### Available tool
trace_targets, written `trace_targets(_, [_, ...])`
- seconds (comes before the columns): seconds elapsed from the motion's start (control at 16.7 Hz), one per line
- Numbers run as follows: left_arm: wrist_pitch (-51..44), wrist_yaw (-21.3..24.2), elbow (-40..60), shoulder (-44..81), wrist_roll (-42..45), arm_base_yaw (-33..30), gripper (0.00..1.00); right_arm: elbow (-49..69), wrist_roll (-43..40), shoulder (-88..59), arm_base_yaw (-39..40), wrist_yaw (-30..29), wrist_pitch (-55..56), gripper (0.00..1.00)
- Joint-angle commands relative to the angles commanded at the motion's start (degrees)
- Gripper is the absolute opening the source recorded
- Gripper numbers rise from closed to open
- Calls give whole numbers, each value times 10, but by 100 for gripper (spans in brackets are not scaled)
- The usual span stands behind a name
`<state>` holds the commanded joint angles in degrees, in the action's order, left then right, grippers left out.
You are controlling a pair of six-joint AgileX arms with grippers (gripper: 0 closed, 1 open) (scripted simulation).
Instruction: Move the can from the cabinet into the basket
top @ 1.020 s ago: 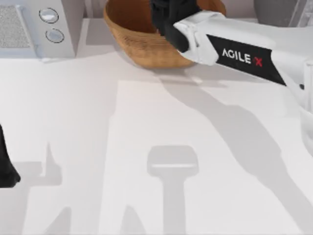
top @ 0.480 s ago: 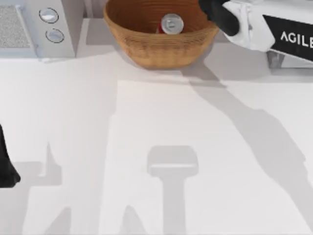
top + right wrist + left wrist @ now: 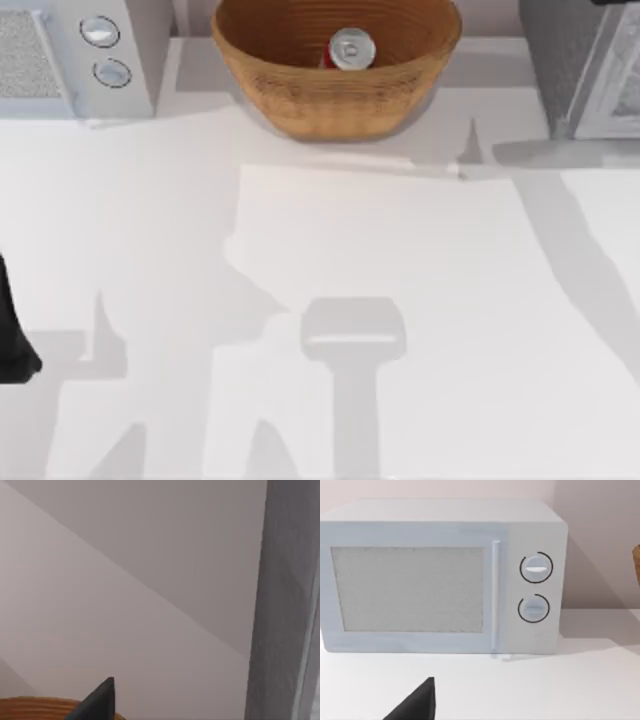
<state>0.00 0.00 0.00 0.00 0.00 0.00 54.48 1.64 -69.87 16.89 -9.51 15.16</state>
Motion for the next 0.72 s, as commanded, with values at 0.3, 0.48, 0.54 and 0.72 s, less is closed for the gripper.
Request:
trace_targets(0.3, [0,0,0,0,0,0,100,-279,-5,370,-81,67,-65,100])
trace_targets(0.48, [0,0,0,0,0,0,100,-411,-9,532,-122,87,-102,100])
trace_targets(0.54, [0,0,0,0,0,0,100,-446,-11,574,-133,91,-113,100])
trace_targets(0.72, [0,0,0,0,0,0,100,-519,-15,663,-159,96,-140,100])
